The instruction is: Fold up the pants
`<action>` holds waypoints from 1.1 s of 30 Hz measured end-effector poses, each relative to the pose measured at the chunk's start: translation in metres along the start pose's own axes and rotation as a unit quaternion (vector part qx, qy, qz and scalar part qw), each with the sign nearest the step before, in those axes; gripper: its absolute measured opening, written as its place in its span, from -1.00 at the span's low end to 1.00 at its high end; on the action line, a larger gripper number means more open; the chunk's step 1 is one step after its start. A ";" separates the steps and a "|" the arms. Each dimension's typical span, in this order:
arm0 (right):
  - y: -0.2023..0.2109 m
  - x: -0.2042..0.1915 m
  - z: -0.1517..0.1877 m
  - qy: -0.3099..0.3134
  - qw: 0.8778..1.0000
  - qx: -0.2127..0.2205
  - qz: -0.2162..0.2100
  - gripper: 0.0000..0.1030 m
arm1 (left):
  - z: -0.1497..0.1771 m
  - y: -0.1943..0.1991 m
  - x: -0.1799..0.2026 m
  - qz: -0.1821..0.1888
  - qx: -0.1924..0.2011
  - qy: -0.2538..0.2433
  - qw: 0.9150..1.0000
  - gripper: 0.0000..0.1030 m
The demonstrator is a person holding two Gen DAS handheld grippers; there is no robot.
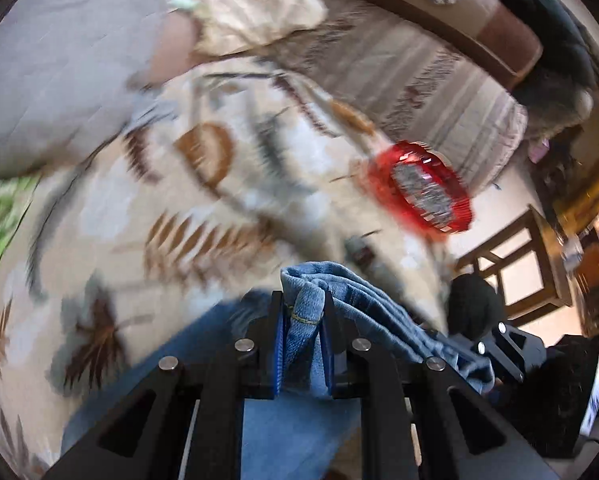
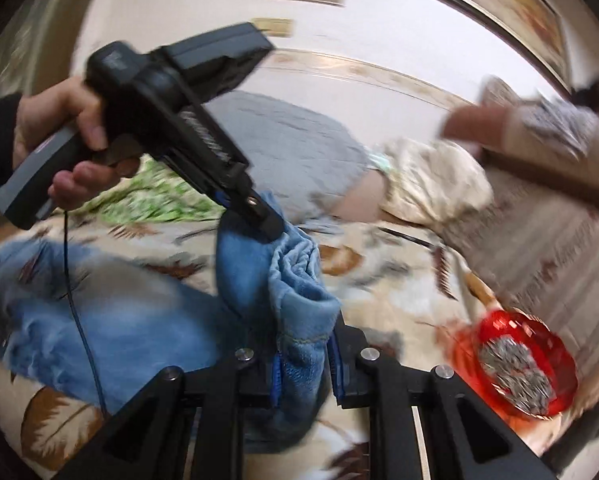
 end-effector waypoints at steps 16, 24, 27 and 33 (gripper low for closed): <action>-0.083 -0.046 0.035 -0.033 0.974 -0.138 -0.175 0.28 | 0.079 -0.051 -0.066 -0.014 -0.033 0.121 0.992 0.05; 0.002 -0.014 0.010 0.008 0.975 -0.060 -0.214 0.72 | 0.103 0.043 -0.068 -0.081 0.052 0.202 0.975 0.79; 0.018 0.020 -0.004 0.006 0.968 -0.044 -0.247 0.75 | 0.127 0.062 -0.064 -0.077 0.064 0.251 0.963 0.81; 0.003 0.066 -0.032 0.051 0.934 -0.095 -0.339 0.78 | 0.172 0.070 -0.026 -0.086 0.075 0.307 0.945 0.81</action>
Point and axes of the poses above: each gripper's, at about its wrist camera, not at the fingertips, and y roughly against the way its jaws point, x to its right, z to its underside, the point moved 3 cm from there along -y, roughly the way its jaws point, and after that the axes turned 12 degrees about -z, right-handed, at the moved point
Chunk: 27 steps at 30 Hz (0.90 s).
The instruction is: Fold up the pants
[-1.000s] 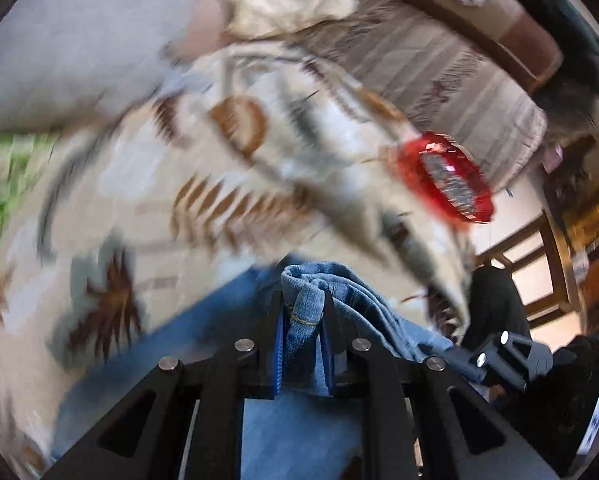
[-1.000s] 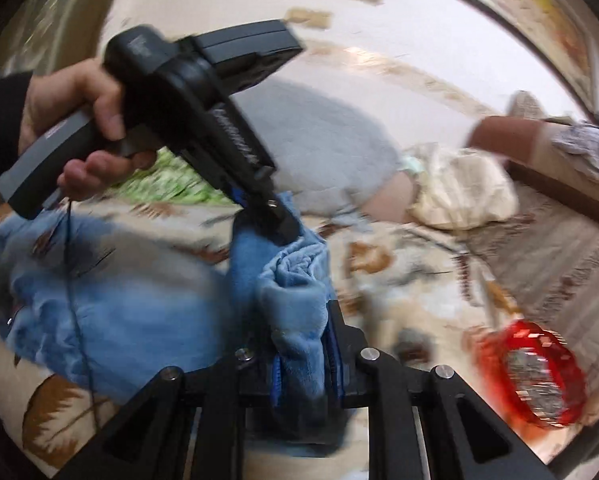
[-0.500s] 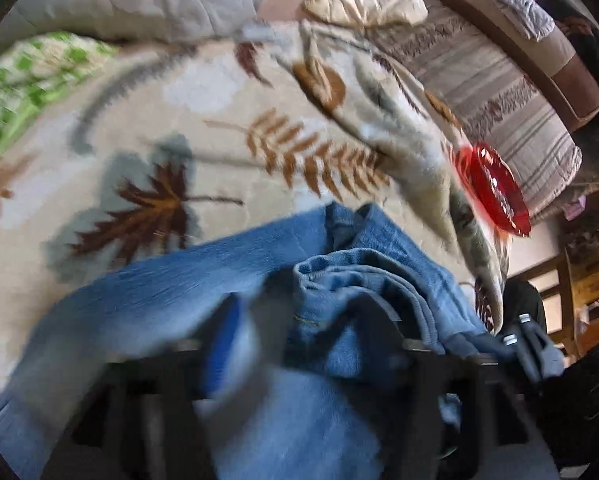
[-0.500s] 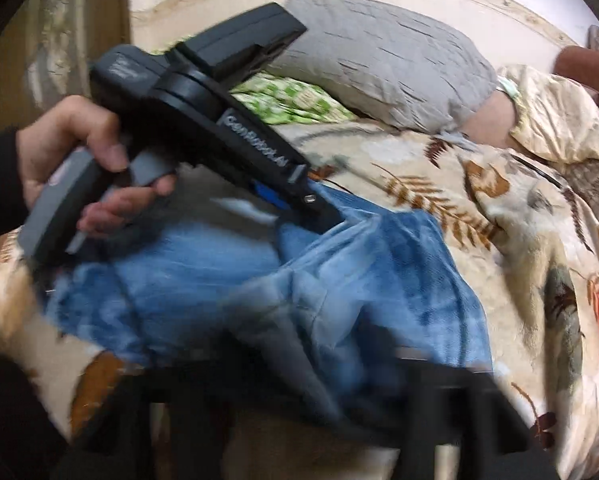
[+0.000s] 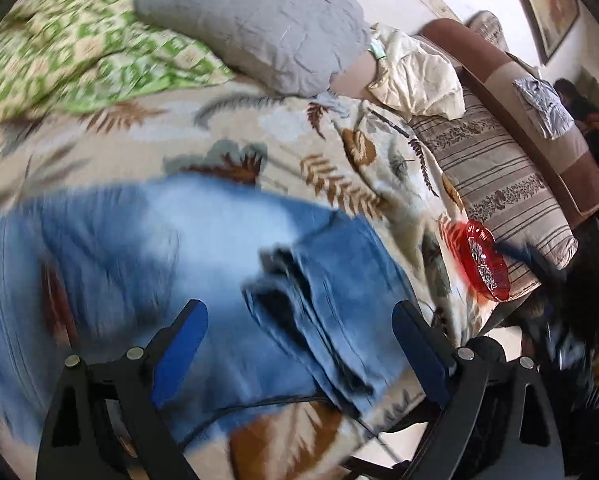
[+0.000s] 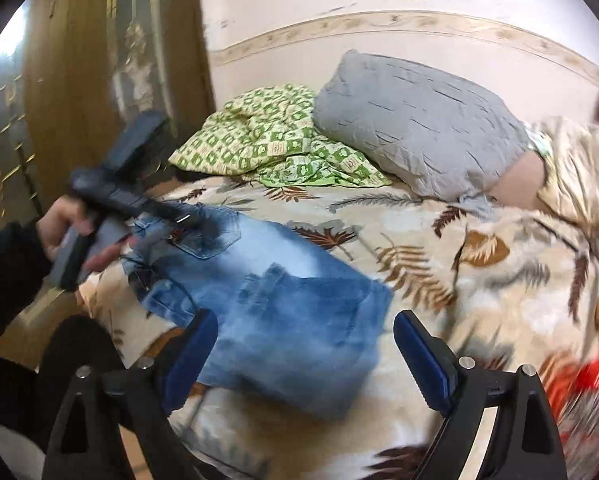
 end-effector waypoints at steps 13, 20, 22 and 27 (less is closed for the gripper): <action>-0.107 0.036 -0.042 0.157 0.950 -0.229 -0.142 0.78 | 0.092 -0.028 0.028 0.026 -0.028 0.154 0.987 0.82; -0.163 0.040 -0.041 0.196 0.913 -0.301 -0.191 0.77 | 0.092 -0.048 0.046 0.045 -0.019 0.204 0.978 0.81; -0.179 0.042 -0.040 0.202 0.908 -0.309 -0.197 0.76 | 0.090 -0.049 0.047 0.056 -0.018 0.215 0.975 0.81; -0.216 0.054 -0.027 0.200 0.895 -0.342 -0.204 0.71 | 0.086 -0.053 0.048 0.046 -0.017 0.209 0.977 0.23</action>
Point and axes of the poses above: each gripper's, at about its wrist camera, not at the fingertips, and y roughly against the way its jaws point, x to its right, z to its underside, the point moved 3 cm from there along -y, roughly the way its jaws point, and after that the axes turned 12 degrees about -z, right-handed, at the moved point
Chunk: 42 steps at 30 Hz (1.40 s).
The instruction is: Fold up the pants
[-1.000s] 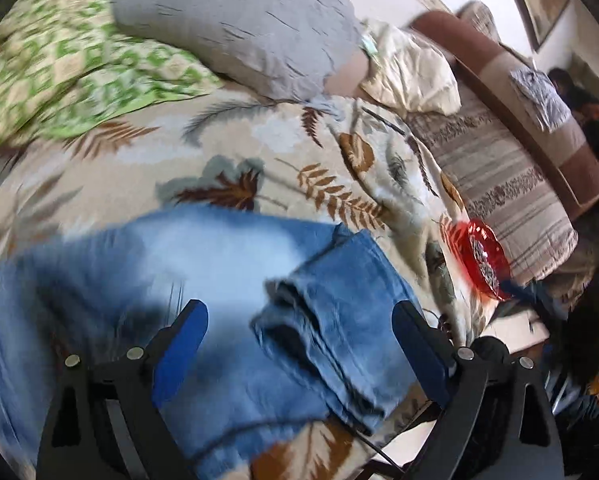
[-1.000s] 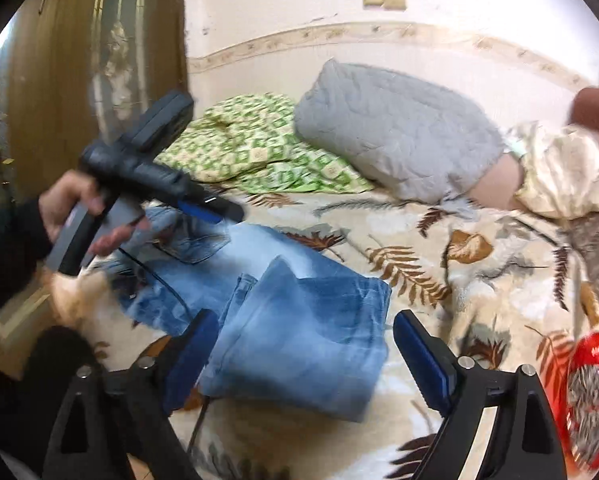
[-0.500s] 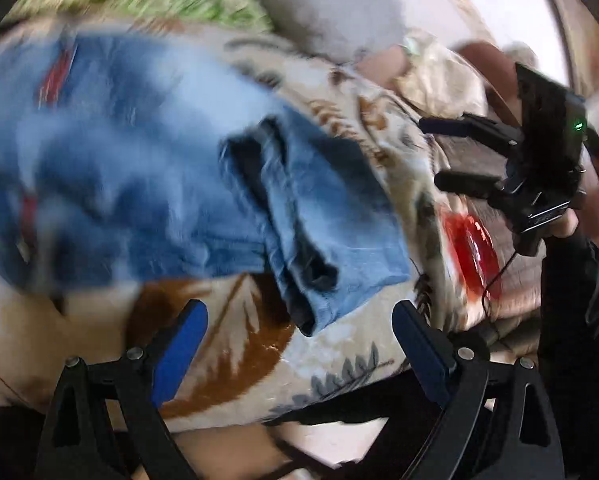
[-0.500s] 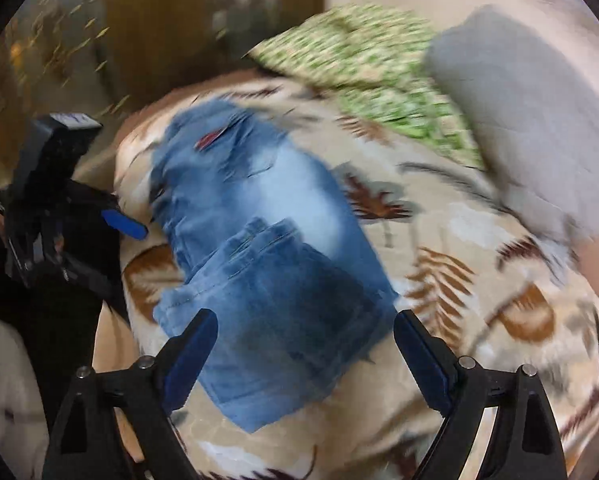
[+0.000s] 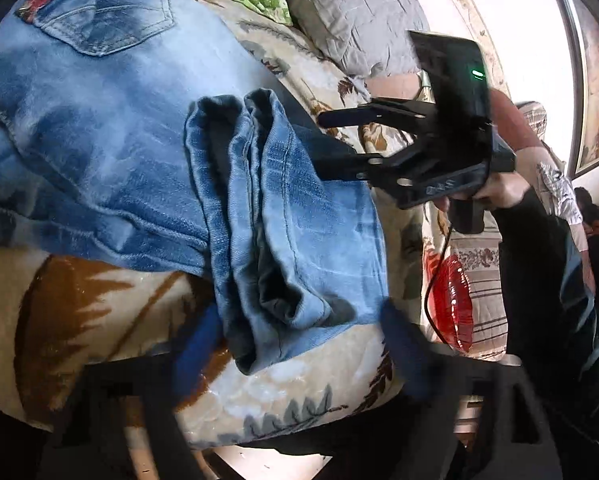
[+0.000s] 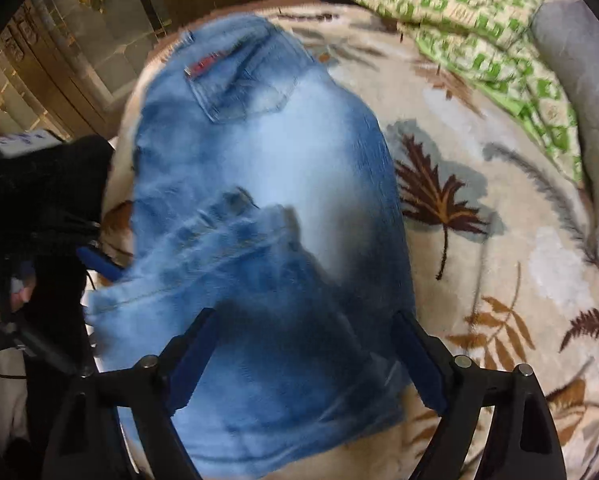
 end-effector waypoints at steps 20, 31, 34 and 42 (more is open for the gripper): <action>0.025 -0.030 0.018 0.025 0.999 0.023 0.013 -0.75 | 0.009 0.040 0.049 -0.066 0.080 -0.165 0.981 -0.48; 0.060 -0.001 0.050 -0.103 0.985 0.127 0.046 -0.76 | -0.042 0.013 0.025 -0.100 0.044 -0.196 0.974 -0.49; 0.035 0.011 0.044 -0.133 0.985 0.098 0.050 -0.76 | -0.042 -0.015 0.003 -0.109 0.001 -0.172 0.979 -0.49; 0.012 0.025 0.042 -0.155 0.982 0.063 0.082 -0.40 | -0.044 -0.014 -0.004 -0.087 0.000 -0.153 0.984 -0.39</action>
Point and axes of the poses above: each gripper's, at about its wrist camera, not at the fingertips, and y roughly against the way its jaws point, x to its right, z to its underside, the point moved 3 cm from there along -y, roughly the way its jaws point, and after that the axes turned 12 degrees about -z, right-handed, at the moved point
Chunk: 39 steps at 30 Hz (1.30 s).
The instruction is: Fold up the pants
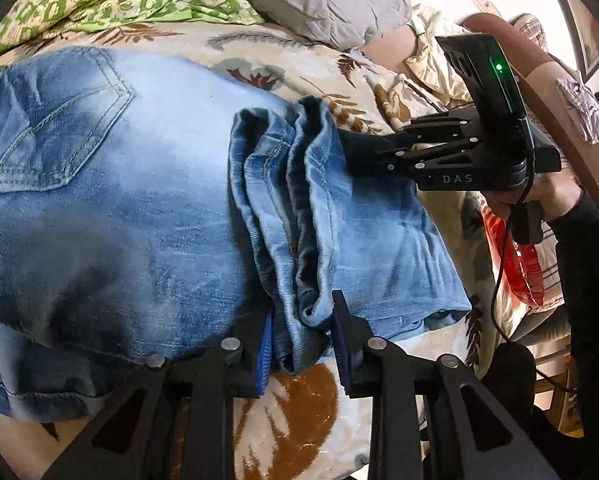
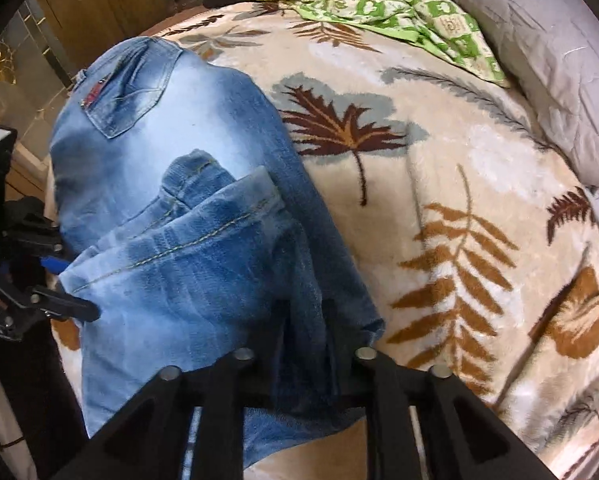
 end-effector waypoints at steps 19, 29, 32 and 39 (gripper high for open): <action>0.129 -0.043 0.017 -0.061 0.984 0.153 0.067 0.79 | 0.021 0.121 -0.056 -0.071 0.163 0.121 0.977 1.00; 0.109 -0.079 -0.051 -0.053 0.985 0.162 0.019 0.99 | 0.043 0.133 -0.113 -0.089 0.161 0.216 0.959 1.00; 0.098 -0.096 -0.092 -0.033 0.987 0.156 0.001 0.99 | 0.051 0.137 -0.139 -0.090 0.171 0.261 0.946 1.00; 0.053 -0.153 -0.194 0.049 0.992 0.113 -0.019 0.99 | 0.071 0.122 -0.200 -0.059 0.162 0.375 0.911 1.00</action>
Point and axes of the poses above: each gripper's, at about its wrist camera, not at the fingertips, and y roughly against the way its jaws point, x to its right, z to its underside, the point moved 3 cm from there along -y, roughly the way its jaws point, and after that the axes turned 12 degrees about -z, right-handed, at the moved point
